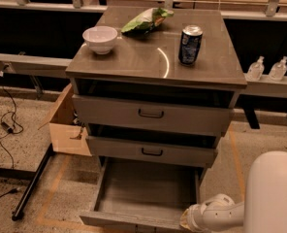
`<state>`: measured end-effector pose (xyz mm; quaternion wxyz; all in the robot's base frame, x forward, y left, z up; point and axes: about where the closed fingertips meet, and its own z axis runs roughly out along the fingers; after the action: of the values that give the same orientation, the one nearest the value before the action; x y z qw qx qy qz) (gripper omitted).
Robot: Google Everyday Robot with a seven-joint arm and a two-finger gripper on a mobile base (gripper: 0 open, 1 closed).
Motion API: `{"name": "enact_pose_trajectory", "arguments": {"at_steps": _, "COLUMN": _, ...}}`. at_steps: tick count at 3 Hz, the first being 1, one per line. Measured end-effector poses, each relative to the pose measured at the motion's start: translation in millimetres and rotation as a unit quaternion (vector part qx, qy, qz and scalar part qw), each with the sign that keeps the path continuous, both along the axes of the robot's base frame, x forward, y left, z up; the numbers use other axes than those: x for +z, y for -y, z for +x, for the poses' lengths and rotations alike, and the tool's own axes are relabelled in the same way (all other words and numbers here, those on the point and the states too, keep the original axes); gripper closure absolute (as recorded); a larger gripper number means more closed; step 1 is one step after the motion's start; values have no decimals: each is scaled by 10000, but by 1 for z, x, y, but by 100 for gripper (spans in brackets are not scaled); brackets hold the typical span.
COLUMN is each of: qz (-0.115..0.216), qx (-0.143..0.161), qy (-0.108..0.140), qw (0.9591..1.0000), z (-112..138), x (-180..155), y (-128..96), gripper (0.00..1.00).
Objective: Close bottom drawer
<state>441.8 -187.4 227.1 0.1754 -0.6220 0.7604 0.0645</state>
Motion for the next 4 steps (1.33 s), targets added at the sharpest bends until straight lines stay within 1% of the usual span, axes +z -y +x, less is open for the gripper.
{"name": "enact_pose_trajectory", "arguments": {"at_steps": 1, "qz": -23, "qx": -81, "qy": -42, "qw": 10000, "z": -1, "x": -9, "y": 4, "gripper": 100}}
{"name": "enact_pose_trajectory", "arguments": {"at_steps": 2, "qz": -63, "qx": -120, "qy": -128, "qw": 9998, "z": -6, "x": -5, "y": 3, "gripper": 100}}
{"name": "enact_pose_trajectory", "arguments": {"at_steps": 3, "qz": -60, "qx": -156, "qy": -285, "qw": 9995, "z": -19, "x": -3, "y": -3, "gripper": 100}}
{"name": "enact_pose_trajectory", "arguments": {"at_steps": 4, "qz": 1, "qx": -144, "qy": -423, "qw": 9990, "z": -32, "x": 1, "y": -16, "gripper": 100}}
